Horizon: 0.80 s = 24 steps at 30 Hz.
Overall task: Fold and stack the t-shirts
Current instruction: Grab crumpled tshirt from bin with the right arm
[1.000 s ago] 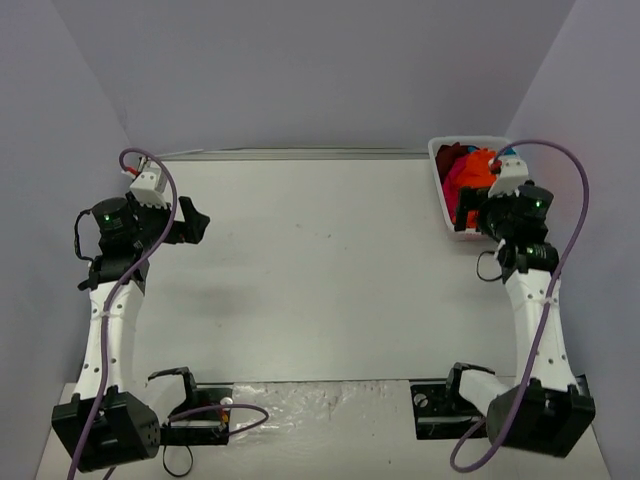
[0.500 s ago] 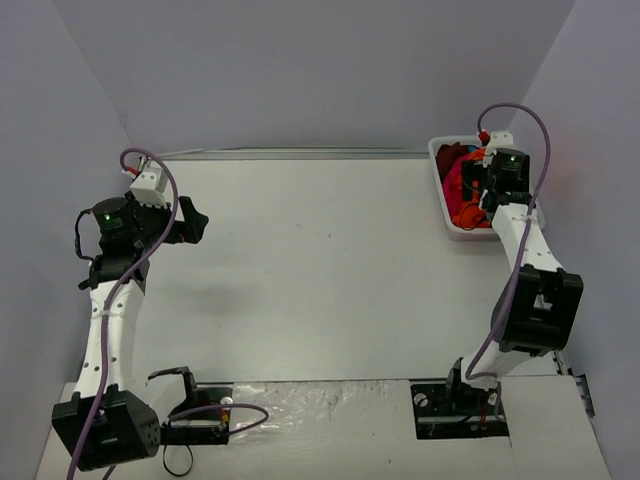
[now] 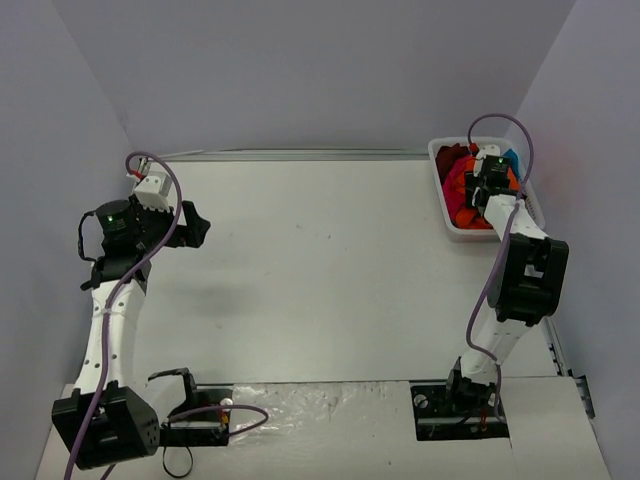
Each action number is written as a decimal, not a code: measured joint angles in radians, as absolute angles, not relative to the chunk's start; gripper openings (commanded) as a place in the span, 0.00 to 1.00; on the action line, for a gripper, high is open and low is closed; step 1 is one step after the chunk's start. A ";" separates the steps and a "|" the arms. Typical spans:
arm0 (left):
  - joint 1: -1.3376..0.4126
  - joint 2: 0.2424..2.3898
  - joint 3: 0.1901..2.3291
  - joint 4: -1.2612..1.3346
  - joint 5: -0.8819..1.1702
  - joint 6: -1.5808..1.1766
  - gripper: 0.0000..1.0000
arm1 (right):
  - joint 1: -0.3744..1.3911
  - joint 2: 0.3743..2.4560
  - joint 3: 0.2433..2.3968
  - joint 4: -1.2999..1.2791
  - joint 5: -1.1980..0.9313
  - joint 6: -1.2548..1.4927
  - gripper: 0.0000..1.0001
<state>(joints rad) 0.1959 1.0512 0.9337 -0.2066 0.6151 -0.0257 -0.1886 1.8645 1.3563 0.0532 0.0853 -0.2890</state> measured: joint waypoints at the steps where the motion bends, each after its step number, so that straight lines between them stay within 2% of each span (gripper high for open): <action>1: 0.196 1.051 0.934 -0.207 0.616 -0.026 0.94 | -0.189 1.864 1.359 0.052 0.084 -0.288 0.18; 3: 0.196 1.051 0.934 -0.207 0.622 -0.025 0.94 | -0.189 1.864 1.362 0.053 0.082 -0.282 0.01; 4: 0.196 1.051 0.934 -0.207 0.625 -0.025 0.94 | -0.189 1.863 1.362 0.052 0.082 -0.286 0.00; 10: 0.196 1.049 0.925 -0.205 0.629 -0.025 0.94 | -0.189 1.812 1.361 0.024 0.062 -0.278 0.00; 16: 0.196 1.045 0.920 -0.205 0.630 -0.025 0.94 | -0.184 1.670 1.365 -0.071 0.032 -0.269 0.00; 24: 0.196 1.038 0.920 -0.205 0.632 -0.025 0.94 | -0.134 1.501 1.518 -0.245 0.020 -0.274 0.00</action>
<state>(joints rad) 0.1959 1.0378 0.9195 -0.2054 0.6323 -0.0250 -0.1341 1.5009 1.5185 -0.2451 0.0200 -0.2745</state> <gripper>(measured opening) 0.945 0.101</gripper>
